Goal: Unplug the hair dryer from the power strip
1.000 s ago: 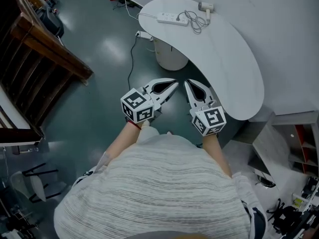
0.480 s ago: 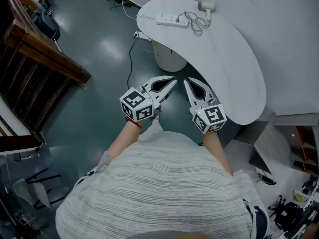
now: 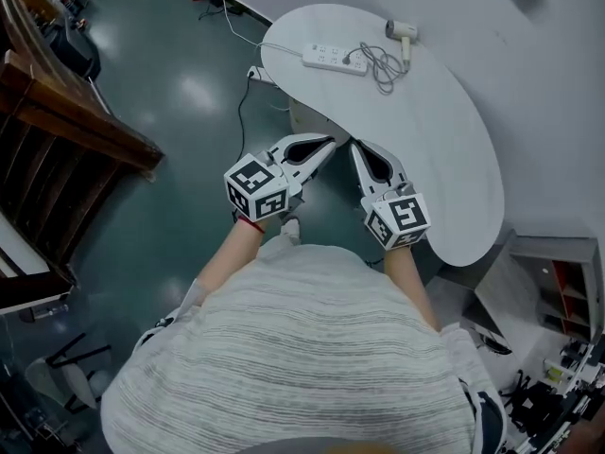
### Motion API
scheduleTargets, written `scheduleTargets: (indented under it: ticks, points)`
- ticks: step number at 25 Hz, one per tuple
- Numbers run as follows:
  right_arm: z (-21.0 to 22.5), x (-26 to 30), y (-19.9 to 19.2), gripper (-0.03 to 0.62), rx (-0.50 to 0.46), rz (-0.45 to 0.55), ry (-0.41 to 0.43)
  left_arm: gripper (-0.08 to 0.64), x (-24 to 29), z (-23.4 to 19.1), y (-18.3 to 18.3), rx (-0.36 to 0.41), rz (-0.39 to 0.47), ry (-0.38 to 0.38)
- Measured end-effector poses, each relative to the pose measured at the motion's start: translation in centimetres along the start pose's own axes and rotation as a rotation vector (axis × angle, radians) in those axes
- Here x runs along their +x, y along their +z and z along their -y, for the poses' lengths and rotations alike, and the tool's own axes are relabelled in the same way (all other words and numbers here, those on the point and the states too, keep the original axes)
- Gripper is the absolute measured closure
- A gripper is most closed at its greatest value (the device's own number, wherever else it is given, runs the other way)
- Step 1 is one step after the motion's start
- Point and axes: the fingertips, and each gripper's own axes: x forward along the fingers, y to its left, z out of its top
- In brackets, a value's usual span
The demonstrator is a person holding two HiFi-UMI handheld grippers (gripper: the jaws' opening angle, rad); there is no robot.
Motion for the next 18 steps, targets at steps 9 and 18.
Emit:
scheduleTargets:
  ticks: [9,18]
  points:
    - [1.5,6.0,-0.3,0.565,0.018,-0.024,-0.036,0.552,0.1,-6.5,1.3,-0.024,0.002,-0.021]
    - [7.1,11.6,-1.4,0.565,0.041,-0.06,-0.031,0.552,3.8,-12.6,0.8,-0.05,-0.027,-0.008]
